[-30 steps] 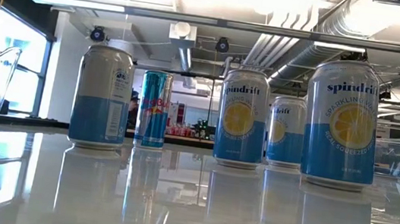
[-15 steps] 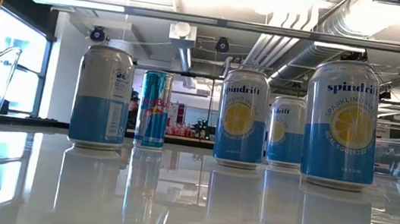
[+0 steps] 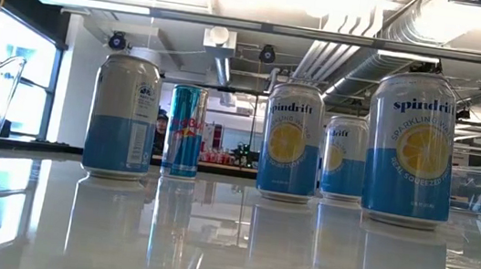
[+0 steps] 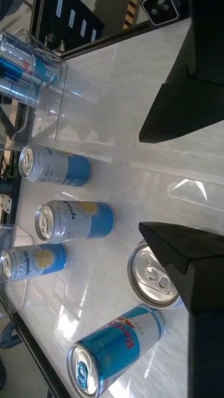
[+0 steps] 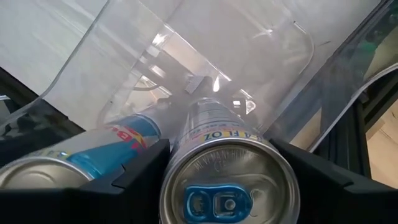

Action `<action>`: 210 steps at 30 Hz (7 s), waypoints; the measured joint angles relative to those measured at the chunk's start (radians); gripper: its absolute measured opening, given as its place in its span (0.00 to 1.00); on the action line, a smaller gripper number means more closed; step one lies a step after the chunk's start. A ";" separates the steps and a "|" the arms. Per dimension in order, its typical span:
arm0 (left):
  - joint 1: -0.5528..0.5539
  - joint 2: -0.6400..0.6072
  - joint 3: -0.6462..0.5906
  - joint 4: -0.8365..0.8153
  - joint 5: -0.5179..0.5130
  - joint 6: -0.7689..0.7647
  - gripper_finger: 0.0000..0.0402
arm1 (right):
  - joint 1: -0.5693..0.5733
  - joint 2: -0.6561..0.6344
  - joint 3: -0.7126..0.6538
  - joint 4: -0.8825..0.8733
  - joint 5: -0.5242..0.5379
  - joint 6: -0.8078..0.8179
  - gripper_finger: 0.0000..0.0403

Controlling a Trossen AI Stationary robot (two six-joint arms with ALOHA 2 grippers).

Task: Sort soda cans
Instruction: Put the center blue soda can into the bottom right transparent bin, then put the top blue soda can into the bottom right transparent bin

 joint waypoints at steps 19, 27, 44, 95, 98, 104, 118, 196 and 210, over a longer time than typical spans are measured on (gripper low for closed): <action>0.000 0.000 0.000 0.000 0.000 -0.002 0.53 | -0.001 -0.011 0.002 -0.019 -0.010 -0.008 0.78; 0.000 0.000 0.000 0.025 0.000 -0.001 0.53 | -0.001 -0.061 0.027 -0.110 -0.017 -0.018 0.78; 0.138 -0.020 0.039 0.071 -0.004 0.128 0.53 | -0.142 -0.098 0.075 -0.142 0.426 -0.261 0.78; 0.884 0.239 0.137 0.004 0.716 0.703 0.55 | -0.306 -0.096 0.073 0.065 0.593 -0.674 0.78; 0.810 0.205 0.193 -0.036 0.711 0.672 0.55 | -0.306 -0.096 0.073 0.065 0.604 -0.673 0.78; 0.607 0.166 0.422 -0.101 0.737 0.651 0.55 | -0.299 -0.096 0.073 -0.019 0.727 -0.539 0.78; 0.251 0.562 0.698 -0.015 0.688 0.567 0.55 | -0.235 -0.096 0.073 -0.044 0.765 -0.360 0.78; -0.044 0.551 0.868 -0.913 -0.202 -0.277 0.78 | -0.534 0.135 0.073 0.862 0.444 -1.425 0.78; -0.128 0.552 0.868 -1.090 -0.266 -0.526 0.78 | -0.590 0.179 0.073 0.795 0.351 -1.433 0.78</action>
